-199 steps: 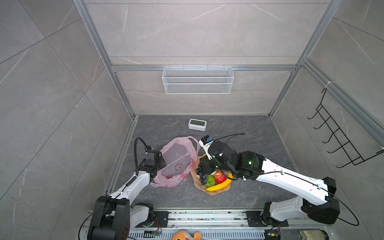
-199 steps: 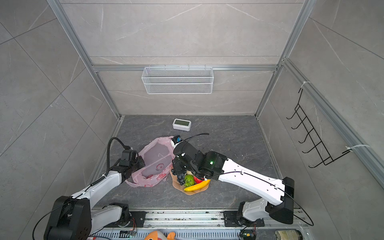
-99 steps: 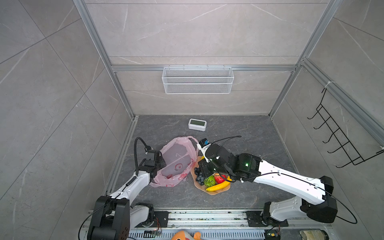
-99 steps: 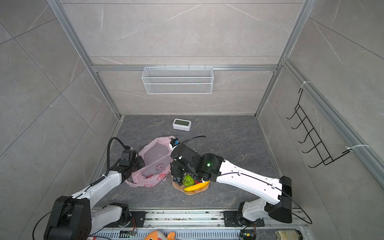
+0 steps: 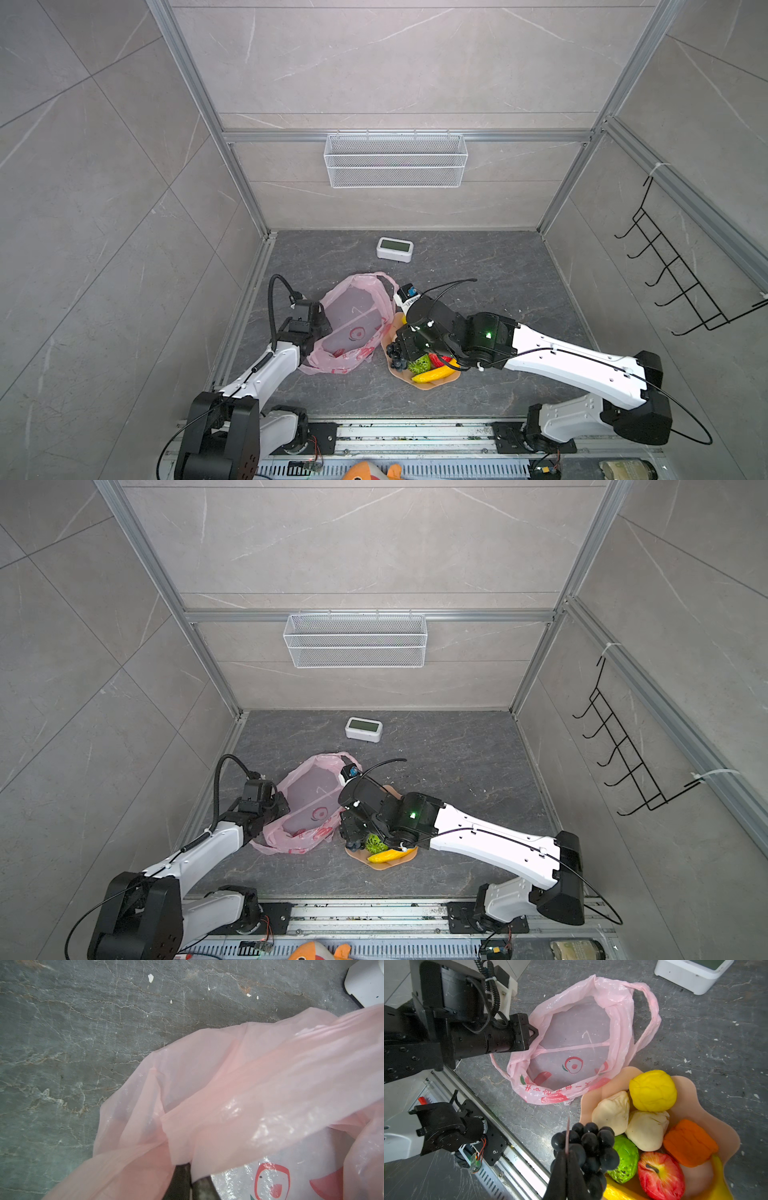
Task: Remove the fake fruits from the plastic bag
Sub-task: 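Lower the grapes into the bowl and open the right gripper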
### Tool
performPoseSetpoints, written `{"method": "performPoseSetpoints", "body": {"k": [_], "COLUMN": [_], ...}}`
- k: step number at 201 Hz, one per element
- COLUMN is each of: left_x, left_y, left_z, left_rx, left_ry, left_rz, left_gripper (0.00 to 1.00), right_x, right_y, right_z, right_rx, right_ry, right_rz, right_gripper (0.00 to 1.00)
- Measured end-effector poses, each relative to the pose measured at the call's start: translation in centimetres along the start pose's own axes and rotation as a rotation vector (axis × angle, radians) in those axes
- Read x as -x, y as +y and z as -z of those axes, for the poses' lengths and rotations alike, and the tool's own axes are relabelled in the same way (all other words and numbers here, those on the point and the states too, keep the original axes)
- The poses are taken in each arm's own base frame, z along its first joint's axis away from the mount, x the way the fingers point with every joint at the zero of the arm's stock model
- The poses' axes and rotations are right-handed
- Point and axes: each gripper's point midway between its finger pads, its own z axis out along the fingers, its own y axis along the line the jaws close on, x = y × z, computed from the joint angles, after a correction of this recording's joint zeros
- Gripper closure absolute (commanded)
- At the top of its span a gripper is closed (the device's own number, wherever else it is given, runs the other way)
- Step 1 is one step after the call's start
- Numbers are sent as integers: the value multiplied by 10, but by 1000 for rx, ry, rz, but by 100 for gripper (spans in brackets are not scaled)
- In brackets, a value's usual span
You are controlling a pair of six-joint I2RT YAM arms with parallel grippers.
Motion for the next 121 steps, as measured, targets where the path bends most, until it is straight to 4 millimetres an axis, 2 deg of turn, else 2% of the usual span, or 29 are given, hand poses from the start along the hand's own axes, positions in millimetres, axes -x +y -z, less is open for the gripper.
{"method": "performPoseSetpoints", "body": {"k": [57,90,121], "left_x": [0,0,0], "left_y": [0,0,0], "left_z": [0,0,0], "left_rx": [0,0,0], "left_ry": [0,0,0], "left_rz": [0,0,0], "left_gripper": [100,100,100], "right_x": [-2,-11,-9], "right_y": [-27,-45,-60], "right_z": [0,-7,-9], "right_rx": [-143,-235,-282], "right_ry": [-16,13,13], "right_rz": [-41,-57,-85], "right_gripper": [100,100,100]}}
